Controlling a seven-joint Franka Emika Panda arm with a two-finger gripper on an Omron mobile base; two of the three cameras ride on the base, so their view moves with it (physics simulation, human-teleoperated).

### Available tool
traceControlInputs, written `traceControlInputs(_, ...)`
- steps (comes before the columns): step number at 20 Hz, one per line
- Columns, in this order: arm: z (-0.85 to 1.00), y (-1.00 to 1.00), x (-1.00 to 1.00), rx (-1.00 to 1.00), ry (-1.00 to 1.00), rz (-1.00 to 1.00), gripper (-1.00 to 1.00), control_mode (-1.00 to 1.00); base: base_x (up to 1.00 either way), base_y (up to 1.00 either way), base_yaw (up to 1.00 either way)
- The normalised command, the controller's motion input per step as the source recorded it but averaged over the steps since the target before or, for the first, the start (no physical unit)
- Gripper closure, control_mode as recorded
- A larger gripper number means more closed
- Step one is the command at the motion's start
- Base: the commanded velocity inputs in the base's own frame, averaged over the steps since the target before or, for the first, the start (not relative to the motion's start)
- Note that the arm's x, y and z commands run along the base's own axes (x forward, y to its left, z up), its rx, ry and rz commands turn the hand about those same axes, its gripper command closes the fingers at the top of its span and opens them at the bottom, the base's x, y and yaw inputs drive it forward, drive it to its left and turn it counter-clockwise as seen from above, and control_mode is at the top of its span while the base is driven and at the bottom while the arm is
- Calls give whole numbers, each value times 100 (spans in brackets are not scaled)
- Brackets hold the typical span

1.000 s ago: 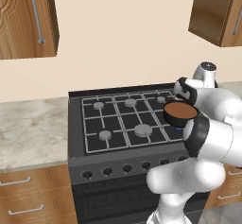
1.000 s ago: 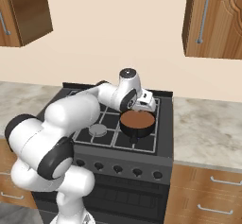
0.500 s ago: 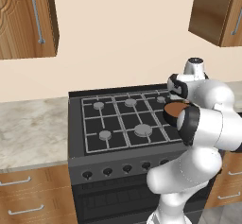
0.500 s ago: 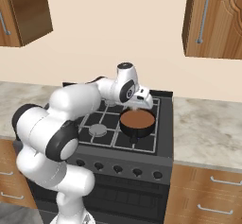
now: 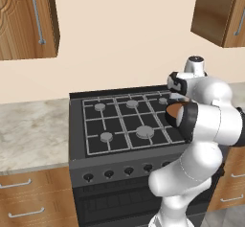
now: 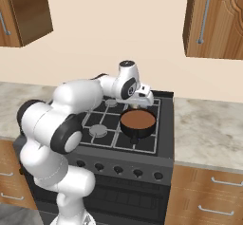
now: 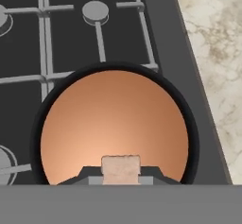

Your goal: Pick up the sugar cube(s) and place them in the saucepan with hot chocolate.

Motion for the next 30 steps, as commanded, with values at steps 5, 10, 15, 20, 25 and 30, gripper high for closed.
traceControlInputs(5, -18, 0, 11, 2, 0, 4, 100, -100, 0, 0, 0)
traceControlInputs(10, -35, 0, 1, 3, 0, 0, 100, -100, 0, 0, 0)
traceControlInputs(15, -17, 0, 0, 1, 0, 0, 100, -100, 0, 0, 0)
traceControlInputs(20, -4, 0, 0, 0, 0, 0, 100, -100, 0, 0, 0)
traceControlInputs(25, 0, 0, 0, 0, 0, 0, -100, -100, 0, 0, 0)
traceControlInputs(30, 0, 0, 0, 0, 0, 0, -100, -100, 0, 0, 0)
